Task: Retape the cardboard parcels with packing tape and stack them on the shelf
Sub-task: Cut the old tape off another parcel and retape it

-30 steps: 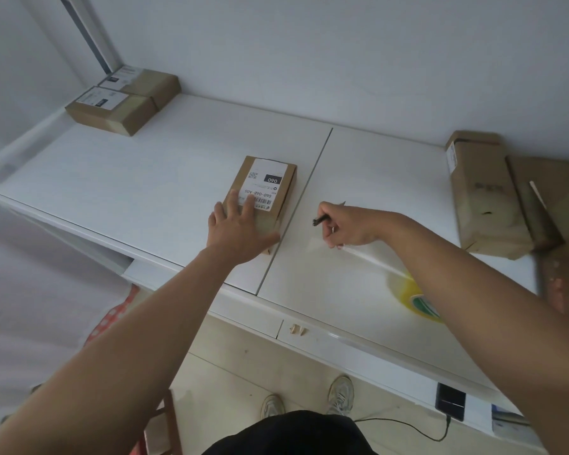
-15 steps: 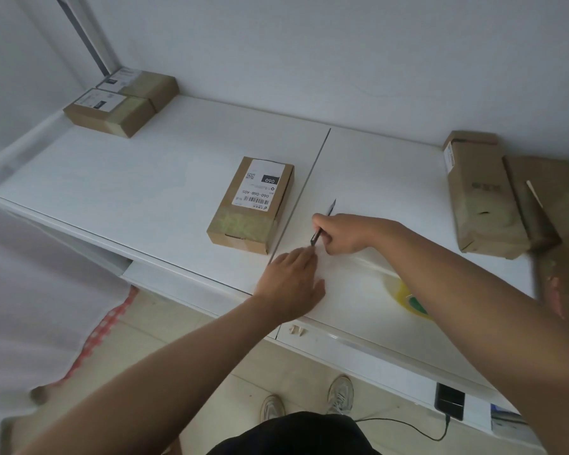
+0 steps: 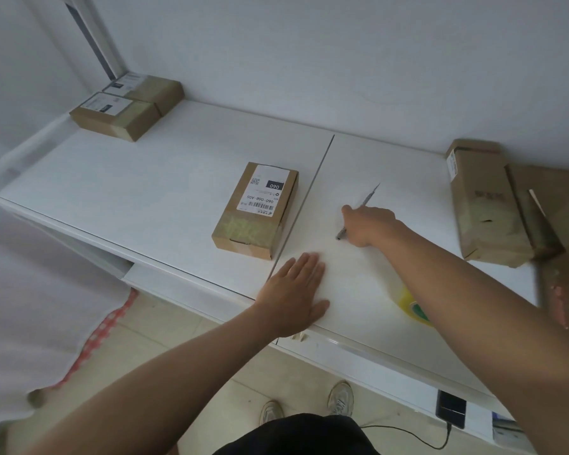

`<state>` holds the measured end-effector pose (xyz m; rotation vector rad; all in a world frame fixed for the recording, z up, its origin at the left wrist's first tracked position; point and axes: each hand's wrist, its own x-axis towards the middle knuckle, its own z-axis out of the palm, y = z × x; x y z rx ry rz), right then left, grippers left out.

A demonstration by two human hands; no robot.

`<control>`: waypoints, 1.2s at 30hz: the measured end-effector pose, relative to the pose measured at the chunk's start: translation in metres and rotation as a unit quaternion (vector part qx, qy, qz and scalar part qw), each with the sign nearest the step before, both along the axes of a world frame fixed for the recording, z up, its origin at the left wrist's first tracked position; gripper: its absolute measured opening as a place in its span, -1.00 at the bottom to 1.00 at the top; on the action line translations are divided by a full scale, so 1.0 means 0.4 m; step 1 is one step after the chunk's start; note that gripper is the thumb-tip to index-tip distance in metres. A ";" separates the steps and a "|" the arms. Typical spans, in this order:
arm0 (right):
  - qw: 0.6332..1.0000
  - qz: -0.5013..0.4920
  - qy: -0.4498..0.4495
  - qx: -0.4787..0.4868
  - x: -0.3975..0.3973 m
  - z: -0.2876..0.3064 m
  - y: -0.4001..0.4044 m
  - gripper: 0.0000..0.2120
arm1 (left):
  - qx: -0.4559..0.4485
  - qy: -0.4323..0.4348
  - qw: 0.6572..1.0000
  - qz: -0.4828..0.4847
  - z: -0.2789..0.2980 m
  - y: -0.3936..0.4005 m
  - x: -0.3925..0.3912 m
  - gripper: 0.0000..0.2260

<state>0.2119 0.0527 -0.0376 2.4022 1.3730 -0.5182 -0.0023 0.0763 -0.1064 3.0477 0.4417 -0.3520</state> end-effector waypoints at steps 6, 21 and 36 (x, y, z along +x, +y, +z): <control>1.000 -0.008 -0.005 -0.029 0.000 0.038 -0.007 -0.60 | -0.052 0.007 0.999 -0.015 -0.008 0.009 -0.009 -0.26; 0.935 -0.169 0.247 0.189 -0.185 0.022 0.095 -0.47 | -0.164 -0.296 0.821 0.461 0.105 0.282 -0.075 -0.35; 0.778 -0.259 0.339 0.462 -0.349 0.018 0.090 -0.58 | -0.578 -0.422 0.571 0.403 0.156 0.245 -0.085 -0.23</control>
